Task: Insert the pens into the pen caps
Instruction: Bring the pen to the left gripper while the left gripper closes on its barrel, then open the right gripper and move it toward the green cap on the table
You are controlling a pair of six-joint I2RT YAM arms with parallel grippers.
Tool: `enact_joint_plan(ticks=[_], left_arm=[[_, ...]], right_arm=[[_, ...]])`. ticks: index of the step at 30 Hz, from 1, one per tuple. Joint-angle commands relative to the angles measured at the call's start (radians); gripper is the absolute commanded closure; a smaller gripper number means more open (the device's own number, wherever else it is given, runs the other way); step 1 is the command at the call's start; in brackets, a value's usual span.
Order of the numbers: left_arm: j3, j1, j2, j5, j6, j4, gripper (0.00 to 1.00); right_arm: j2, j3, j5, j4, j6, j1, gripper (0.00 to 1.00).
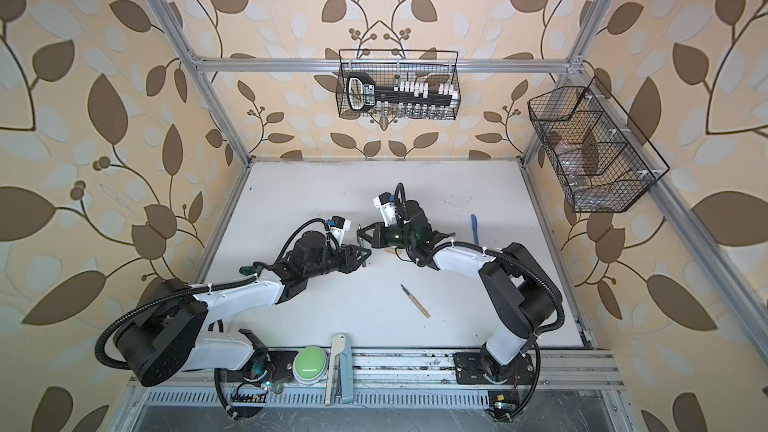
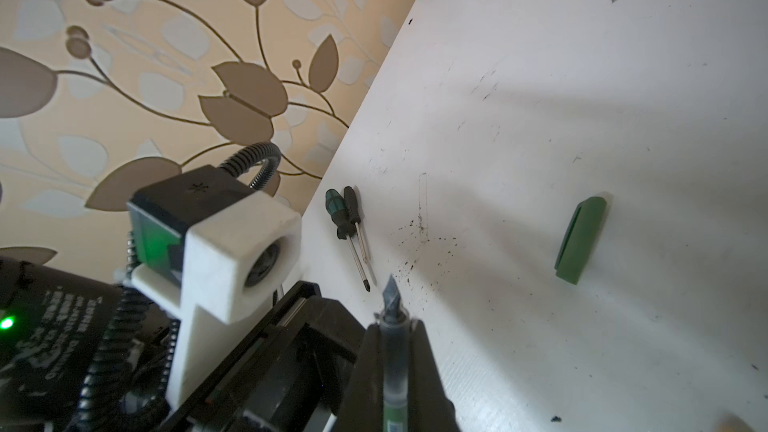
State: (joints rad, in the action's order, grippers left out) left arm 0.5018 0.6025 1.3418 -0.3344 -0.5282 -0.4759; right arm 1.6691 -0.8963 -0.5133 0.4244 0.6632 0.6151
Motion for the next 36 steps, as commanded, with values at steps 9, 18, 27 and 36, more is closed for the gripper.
enact_joint_plan(ticks=[9, 18, 27, 36], left_arm=[[0.030, 0.003, -0.010, -0.022, 0.011, -0.024, 0.85], [0.063, 0.003, -0.057, 0.044, 0.068, 0.123, 0.96], [0.177, 0.002, -0.146, 0.180, 0.244, 0.536, 0.97], [0.197, 0.002, -0.343, 0.290, 0.217, 0.758, 0.95]], right_arm=[[-0.006, 0.019, -0.019, 0.060, 0.012, 0.004, 1.00], [-0.066, 0.059, 0.030, 0.056, -0.025, 0.007, 0.78], [-0.111, -0.152, 0.265, -0.494, -0.224, 0.001, 0.56], [0.150, -0.501, 0.308, -0.859, -0.317, -0.008, 0.55]])
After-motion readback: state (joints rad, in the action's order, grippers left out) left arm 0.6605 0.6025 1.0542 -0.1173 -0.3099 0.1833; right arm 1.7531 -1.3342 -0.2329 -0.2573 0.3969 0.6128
